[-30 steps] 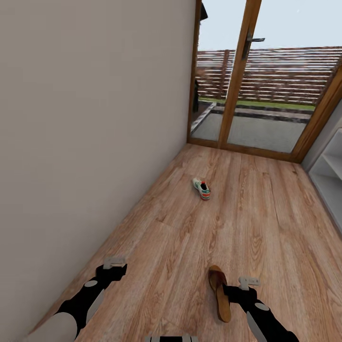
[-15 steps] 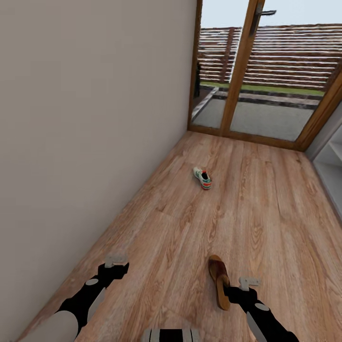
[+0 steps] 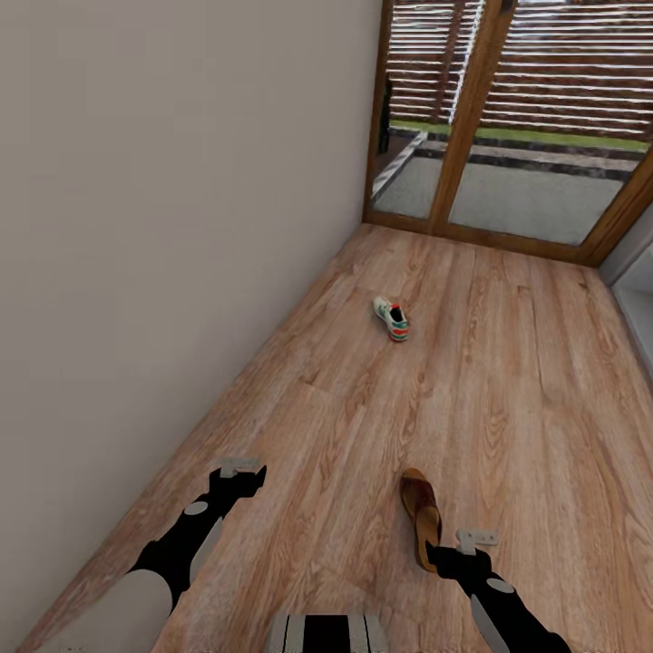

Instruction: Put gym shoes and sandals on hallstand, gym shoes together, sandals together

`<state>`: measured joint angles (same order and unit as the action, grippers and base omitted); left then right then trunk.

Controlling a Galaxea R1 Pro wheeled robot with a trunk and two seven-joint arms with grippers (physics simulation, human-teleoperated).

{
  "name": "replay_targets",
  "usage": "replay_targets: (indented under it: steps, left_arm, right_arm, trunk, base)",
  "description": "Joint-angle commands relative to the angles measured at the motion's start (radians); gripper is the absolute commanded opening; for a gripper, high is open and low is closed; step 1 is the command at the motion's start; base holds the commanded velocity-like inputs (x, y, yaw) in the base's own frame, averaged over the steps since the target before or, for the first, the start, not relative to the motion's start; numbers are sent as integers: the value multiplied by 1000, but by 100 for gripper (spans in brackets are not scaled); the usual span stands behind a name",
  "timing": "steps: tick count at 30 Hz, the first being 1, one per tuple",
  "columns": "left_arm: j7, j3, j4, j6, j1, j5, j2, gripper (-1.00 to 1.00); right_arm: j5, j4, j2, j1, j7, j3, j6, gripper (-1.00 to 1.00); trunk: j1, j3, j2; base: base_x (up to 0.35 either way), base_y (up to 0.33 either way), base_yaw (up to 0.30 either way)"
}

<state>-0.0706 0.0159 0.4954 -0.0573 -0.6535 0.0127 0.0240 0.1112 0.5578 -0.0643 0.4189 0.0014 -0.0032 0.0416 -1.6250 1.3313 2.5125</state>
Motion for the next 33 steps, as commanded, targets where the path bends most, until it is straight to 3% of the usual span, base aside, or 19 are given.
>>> replay_targets:
  steps: [1,4,11,19,24,33]
  left_arm:
    - [-1,3,2,-2,-4,1,1,100]
    - [-1,26,10,3,-19,1,1,100]
    - [0,38,12,6,-23,1,0,100]
    - [2,45,11,2,-19,-1,-4,100]
    - [13,42,11,7,-18,-18,0,100]
    - [5,38,8,2,-16,-23,1,100]
  right_arm:
    - [10,2,0,0,0,0,4,100]
    - [10,2,0,0,0,0,4,100]
    - [10,1,0,0,-3,1,4,100]
    - [6,2,3,0,-5,7,-37,100]
    - [4,1,2,0,-5,7,-111,100]
    - [4,0,0,0,-4,8,-145,100]
  trunk:
    - [0,6,1]
    - [-2,23,1]
    - [-5,60,3]
    - [-5,65,3]
    - [-5,65,3]
    - [-5,65,3]
  base:
    - [0,0,60]
    - [0,0,63]
    - [0,0,109]
    - [0,0,61]
    - [0,0,5]
    - [78,0,1]
